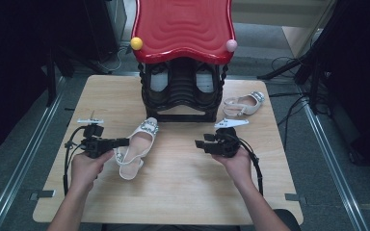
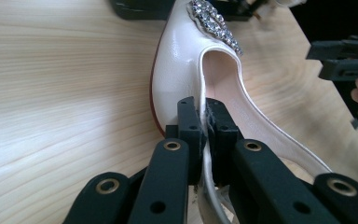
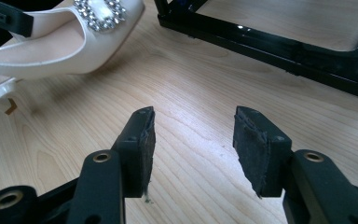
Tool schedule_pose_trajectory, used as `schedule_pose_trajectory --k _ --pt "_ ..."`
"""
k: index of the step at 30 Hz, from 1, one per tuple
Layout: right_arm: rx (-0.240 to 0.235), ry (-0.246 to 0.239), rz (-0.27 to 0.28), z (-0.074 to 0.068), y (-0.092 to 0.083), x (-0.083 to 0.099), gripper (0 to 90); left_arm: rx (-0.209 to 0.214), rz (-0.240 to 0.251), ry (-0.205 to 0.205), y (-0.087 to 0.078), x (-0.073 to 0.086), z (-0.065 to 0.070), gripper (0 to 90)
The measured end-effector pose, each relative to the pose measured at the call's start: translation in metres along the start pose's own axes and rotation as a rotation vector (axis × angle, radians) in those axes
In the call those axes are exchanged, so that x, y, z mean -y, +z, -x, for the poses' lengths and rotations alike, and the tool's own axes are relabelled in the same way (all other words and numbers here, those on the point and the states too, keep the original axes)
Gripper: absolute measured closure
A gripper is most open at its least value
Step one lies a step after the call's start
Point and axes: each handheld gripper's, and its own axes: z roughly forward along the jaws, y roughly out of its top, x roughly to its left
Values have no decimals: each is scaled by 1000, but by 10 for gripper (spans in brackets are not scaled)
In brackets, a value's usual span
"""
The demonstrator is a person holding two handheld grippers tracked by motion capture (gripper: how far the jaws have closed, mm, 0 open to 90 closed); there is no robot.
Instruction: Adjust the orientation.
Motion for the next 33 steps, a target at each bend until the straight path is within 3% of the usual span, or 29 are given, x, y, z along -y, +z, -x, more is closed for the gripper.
schedule_pose_trajectory --k 11,17,20,24,29,33 --pt "33 27 12 2 -14 14 493 96 -106 92 51 -9 32 868" --pt "50 41 13 2 -22 22 494 126 -145 127 73 -10 46 868" --pt "58 44 15 2 -24 25 494 159 -166 132 86 -10 53 867" --pt "66 51 11 1 -26 28 493 197 -177 109 100 -7 56 867" --pt "64 44 -1 -2 -23 32 495 202 -196 93 108 -9 52 863" --pt "53 44 -14 -4 -18 34 528 149 -223 140 109 -10 53 855"
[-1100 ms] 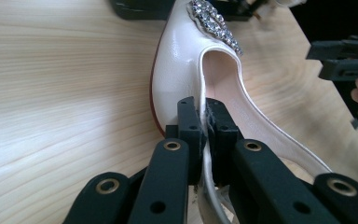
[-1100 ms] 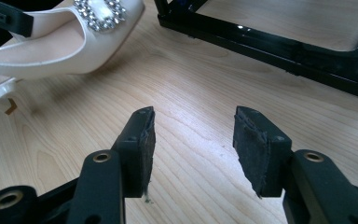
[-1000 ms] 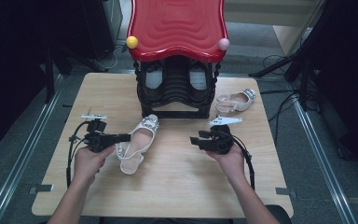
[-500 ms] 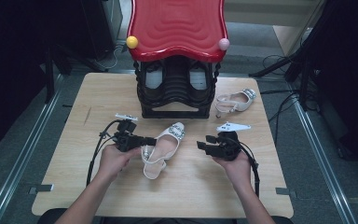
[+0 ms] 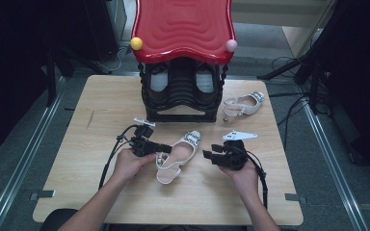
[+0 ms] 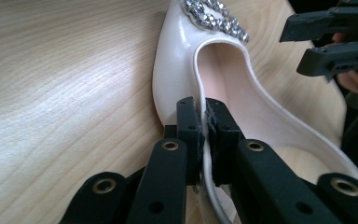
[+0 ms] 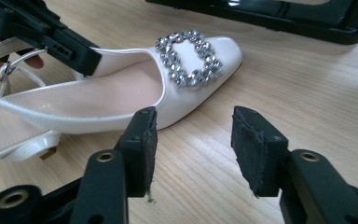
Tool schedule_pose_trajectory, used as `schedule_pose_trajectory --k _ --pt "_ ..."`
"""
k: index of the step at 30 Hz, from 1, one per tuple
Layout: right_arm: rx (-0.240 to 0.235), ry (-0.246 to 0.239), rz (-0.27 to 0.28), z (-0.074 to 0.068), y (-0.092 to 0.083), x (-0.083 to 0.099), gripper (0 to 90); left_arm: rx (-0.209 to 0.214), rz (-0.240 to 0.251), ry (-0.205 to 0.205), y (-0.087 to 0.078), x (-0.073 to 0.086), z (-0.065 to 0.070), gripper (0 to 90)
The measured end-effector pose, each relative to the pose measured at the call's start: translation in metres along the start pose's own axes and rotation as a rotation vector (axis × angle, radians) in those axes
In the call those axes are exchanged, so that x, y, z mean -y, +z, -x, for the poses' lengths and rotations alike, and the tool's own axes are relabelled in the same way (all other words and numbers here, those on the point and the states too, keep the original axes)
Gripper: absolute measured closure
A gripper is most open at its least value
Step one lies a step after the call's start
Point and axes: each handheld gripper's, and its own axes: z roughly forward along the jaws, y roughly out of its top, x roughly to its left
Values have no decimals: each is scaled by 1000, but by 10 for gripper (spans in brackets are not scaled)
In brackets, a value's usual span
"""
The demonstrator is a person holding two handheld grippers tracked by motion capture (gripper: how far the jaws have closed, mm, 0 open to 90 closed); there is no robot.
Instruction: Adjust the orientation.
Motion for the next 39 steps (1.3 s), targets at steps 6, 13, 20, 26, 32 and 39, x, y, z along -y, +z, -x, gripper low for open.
schedule_pose_trajectory --k 6,13,20,26,32,39 --pt "-13 18 6 -4 11 0 622 28 29 -11 -11 -3 1 754" --pt "-31 39 -13 -8 27 1 776 -39 13 52 -28 -4 5 657" --pt "-53 67 -33 -8 41 4 900 -15 61 55 -49 -5 7 584" --pt "-42 54 -56 -8 48 2 900 -54 91 29 -62 1 -1 561" --pt "-39 45 -65 -6 52 -2 900 -73 99 12 -66 8 -8 524" --pt "-45 58 -64 -5 58 -8 900 -94 110 -8 -72 17 -12 500"
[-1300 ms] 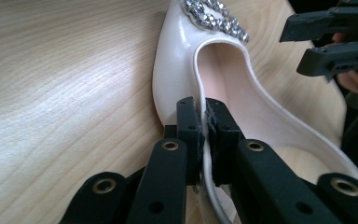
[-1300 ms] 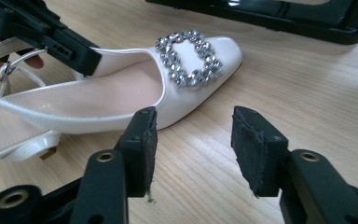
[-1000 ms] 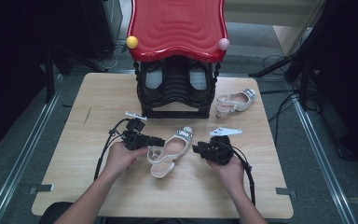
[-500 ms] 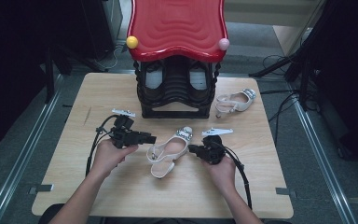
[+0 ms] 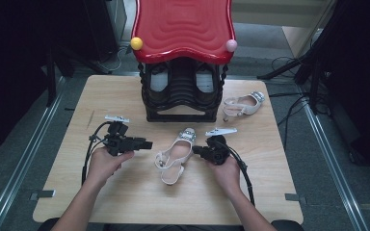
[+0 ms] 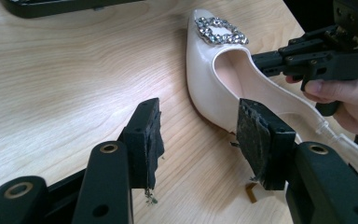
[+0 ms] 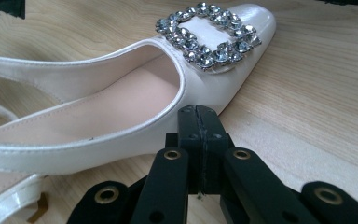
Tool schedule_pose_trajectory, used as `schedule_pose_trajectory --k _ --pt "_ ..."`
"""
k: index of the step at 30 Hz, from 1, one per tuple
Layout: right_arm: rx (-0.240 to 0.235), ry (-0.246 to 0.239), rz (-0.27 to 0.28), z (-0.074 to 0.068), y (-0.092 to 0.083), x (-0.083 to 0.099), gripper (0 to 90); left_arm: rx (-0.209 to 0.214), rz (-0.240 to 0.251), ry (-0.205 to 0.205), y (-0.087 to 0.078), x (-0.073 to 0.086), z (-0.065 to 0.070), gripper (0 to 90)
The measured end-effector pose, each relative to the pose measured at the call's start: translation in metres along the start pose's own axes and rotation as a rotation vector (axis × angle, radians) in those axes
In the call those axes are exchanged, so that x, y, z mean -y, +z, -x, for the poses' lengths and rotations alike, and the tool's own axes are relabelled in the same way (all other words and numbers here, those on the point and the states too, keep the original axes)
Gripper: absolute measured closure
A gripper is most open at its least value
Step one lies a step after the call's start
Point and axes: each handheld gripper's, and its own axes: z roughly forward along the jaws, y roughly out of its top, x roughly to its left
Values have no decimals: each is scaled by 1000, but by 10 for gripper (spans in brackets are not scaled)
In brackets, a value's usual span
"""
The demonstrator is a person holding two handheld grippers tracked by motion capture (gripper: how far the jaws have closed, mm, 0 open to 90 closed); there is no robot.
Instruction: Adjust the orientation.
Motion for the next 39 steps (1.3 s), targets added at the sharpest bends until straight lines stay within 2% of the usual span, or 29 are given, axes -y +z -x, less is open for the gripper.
schedule_pose_trajectory --k 11,20,23,26,32,39 --pt "-17 -15 -29 -2 12 -14 900 -39 -3 -19 -9 12 -6 476" --pt "-17 -62 -44 -7 21 -23 900 -65 -2 -29 -14 19 -10 465" --pt "-20 -65 -49 -5 19 -25 863 -72 -8 -24 -13 19 -10 464" --pt "-23 -64 -28 -3 13 -27 815 -72 -15 -22 -11 19 -11 462" --pt "1 -77 15 3 -6 -28 720 -69 -19 -9 -7 16 -10 456" --pt "40 -56 57 18 -33 -25 703 -57 -34 4 0 12 -8 456"
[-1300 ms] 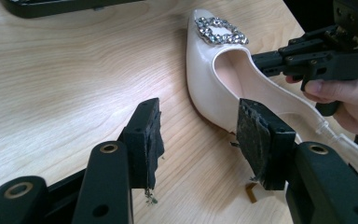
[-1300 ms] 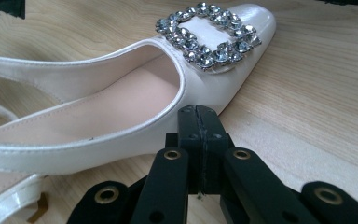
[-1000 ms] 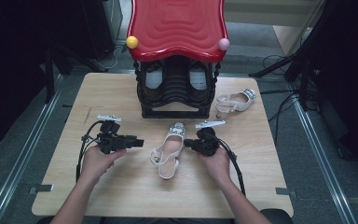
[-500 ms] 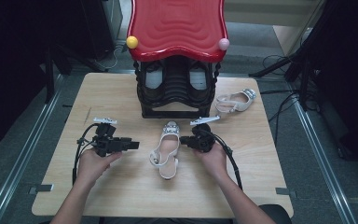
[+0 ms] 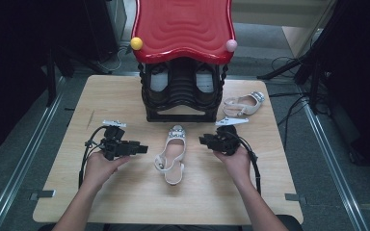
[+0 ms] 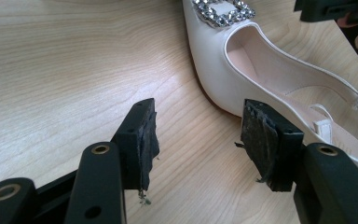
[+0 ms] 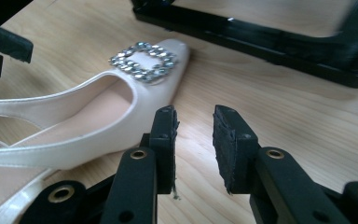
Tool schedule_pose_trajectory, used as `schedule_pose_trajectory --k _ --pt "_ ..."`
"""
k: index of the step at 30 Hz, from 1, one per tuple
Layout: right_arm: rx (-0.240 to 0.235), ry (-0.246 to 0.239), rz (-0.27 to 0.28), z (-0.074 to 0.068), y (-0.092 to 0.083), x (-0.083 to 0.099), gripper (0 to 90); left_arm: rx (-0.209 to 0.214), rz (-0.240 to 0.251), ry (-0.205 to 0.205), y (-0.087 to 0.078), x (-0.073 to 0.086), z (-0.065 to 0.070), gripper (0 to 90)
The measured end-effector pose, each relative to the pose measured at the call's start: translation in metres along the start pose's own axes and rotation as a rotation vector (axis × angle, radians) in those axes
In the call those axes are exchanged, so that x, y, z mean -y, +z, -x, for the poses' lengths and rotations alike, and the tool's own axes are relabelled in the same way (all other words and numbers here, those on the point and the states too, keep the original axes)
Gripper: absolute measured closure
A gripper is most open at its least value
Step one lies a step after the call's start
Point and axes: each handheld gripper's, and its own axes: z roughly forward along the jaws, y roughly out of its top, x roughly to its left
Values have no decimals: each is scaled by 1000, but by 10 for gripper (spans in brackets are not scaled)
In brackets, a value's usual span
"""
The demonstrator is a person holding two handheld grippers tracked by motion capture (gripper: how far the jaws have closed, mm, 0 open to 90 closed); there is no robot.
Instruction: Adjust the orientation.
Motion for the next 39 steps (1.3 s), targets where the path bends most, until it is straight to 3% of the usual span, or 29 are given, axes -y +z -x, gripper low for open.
schedule_pose_trajectory --k 7,14,18,20,24,26,32,39 --pt "51 16 31 15 -22 1 707 10 -9 7 6 -4 2 455" --pt "72 68 62 32 -41 -1 761 11 -2 7 6 -4 2 454" --pt "95 108 84 45 -49 -6 887 16 -1 12 6 -4 2 453" --pt "98 143 87 55 -51 -10 900 16 -3 13 7 -4 2 453" --pt "105 212 94 72 -50 -12 900 21 -3 15 7 -4 3 454" --pt "121 224 95 77 -49 -15 900 23 -3 14 7 -4 3 454" --pt "157 219 78 85 -30 -29 900 18 2 11 6 -4 2 455" --pt "176 205 59 82 -2 -41 900 17 -1 10 5 -3 1 456"
